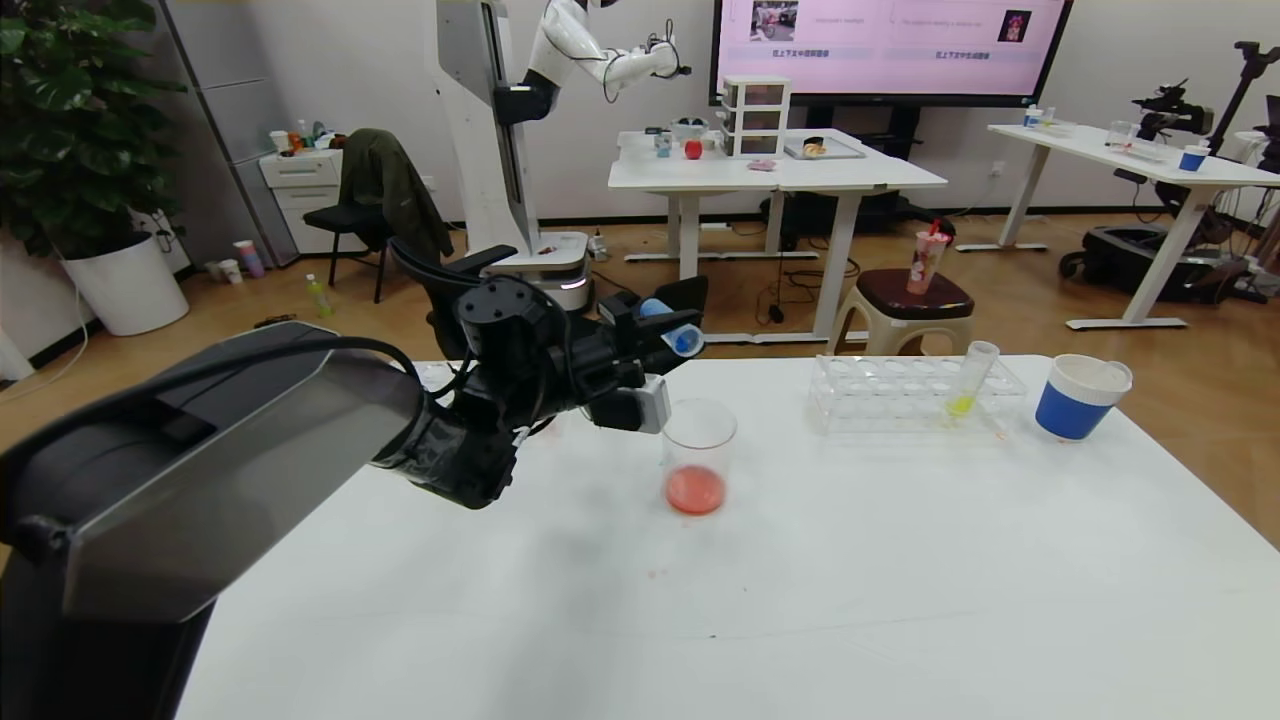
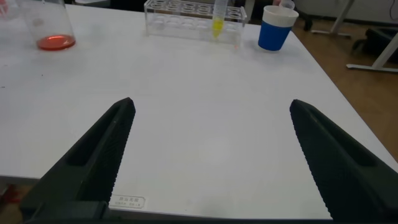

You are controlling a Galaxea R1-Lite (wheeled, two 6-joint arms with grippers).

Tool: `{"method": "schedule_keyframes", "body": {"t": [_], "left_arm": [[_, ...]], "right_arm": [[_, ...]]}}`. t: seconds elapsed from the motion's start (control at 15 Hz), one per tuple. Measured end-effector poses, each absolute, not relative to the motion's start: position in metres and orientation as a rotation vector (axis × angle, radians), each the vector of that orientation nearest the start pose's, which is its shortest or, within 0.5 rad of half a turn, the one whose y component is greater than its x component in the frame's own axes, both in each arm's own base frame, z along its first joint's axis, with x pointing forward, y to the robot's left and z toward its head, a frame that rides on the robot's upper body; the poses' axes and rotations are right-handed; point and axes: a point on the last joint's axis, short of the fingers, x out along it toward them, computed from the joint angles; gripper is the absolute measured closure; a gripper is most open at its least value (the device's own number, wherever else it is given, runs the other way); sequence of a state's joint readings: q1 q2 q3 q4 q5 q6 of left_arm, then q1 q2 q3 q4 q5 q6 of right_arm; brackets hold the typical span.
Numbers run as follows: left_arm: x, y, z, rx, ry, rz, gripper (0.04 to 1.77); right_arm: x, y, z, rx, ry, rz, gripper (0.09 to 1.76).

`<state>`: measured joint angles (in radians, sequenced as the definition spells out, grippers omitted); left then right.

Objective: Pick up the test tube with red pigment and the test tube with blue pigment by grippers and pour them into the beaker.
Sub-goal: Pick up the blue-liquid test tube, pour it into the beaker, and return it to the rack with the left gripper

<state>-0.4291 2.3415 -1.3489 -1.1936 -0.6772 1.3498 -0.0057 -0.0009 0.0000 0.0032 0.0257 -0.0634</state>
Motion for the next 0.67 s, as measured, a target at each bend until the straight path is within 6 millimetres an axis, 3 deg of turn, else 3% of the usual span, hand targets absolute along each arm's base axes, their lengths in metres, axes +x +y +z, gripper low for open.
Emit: {"method": "schedule_keyframes", "body": {"t": [0.67], "left_arm": [[0.42,-0.211,0.106,1.333,-0.965,-0.782,1.3]], "right_arm": [[-0.023,0.001,0.075,-0.064,0.002,0.02,0.11]]}}
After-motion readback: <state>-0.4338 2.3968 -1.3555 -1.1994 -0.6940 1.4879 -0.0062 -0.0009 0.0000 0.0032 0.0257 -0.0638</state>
